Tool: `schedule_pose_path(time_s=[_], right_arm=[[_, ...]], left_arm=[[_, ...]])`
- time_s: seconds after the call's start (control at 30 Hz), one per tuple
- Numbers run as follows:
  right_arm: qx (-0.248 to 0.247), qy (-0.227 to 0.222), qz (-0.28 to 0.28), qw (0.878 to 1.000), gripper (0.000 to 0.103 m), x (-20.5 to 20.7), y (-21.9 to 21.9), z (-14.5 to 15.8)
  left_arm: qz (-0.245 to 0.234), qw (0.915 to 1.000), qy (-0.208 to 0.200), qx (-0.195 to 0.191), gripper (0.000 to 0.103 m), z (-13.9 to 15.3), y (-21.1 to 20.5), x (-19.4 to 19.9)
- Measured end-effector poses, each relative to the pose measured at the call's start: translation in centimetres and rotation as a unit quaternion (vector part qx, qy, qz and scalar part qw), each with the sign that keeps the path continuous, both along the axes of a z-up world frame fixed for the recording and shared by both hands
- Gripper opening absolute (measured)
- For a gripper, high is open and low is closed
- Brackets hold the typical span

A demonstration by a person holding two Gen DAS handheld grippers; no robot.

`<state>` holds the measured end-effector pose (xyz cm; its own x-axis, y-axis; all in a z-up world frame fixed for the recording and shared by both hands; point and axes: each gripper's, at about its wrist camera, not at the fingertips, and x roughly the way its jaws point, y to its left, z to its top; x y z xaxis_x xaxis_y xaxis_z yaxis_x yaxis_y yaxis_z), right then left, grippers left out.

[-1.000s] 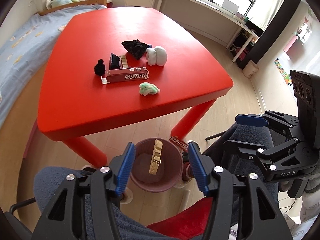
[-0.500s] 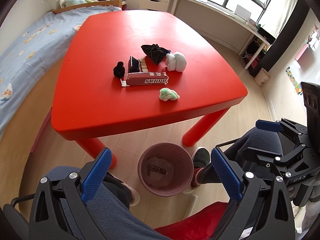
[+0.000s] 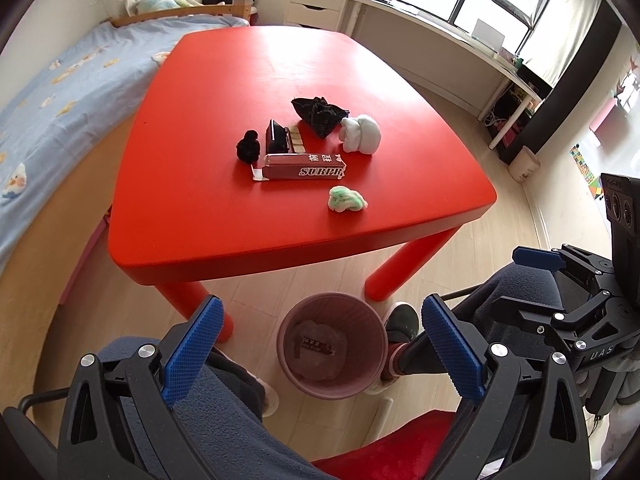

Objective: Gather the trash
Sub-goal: 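Move the right tool back over the table toward the white tissue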

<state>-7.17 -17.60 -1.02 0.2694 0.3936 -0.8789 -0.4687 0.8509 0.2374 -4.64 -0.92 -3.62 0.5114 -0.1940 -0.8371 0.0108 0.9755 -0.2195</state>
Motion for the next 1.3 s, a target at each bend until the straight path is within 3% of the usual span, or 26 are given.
schedule_pose_path(time_s=[0.33, 0.5, 0.73, 1.1, 1.3], right_arm=[[0.004, -0.02, 0.002, 1.0, 0.099, 2.2, 0.9, 1.6], [0.007, -0.041, 0.004, 0.999, 0.099, 4.3, 1.8, 3.1], [0.007, -0.061, 0.003, 0.998, 0.099, 8.1, 2.9, 4.6], [-0.02, -0.047, 0.004, 0.999, 0.099, 14.3, 5.6, 3.4], [-0.031, -0.019, 0.004, 0.999, 0.099, 17.3, 7.1, 1.7]], left_arm=[[0.024, 0.9996, -0.016, 0.004, 0.095, 1.3, 1.4, 1.5], [0.021, 0.9992, -0.024, 0.026, 0.095, 2.3, 1.9, 3.2], [0.036, 0.9989, -0.018, 0.023, 0.095, 2.9, 3.8, 6.0], [0.041, 0.9985, 0.01, 0.037, 0.095, 1.9, 5.7, 11.1], [0.026, 0.9984, 0.036, 0.036, 0.095, 0.3, 5.9, 14.1]])
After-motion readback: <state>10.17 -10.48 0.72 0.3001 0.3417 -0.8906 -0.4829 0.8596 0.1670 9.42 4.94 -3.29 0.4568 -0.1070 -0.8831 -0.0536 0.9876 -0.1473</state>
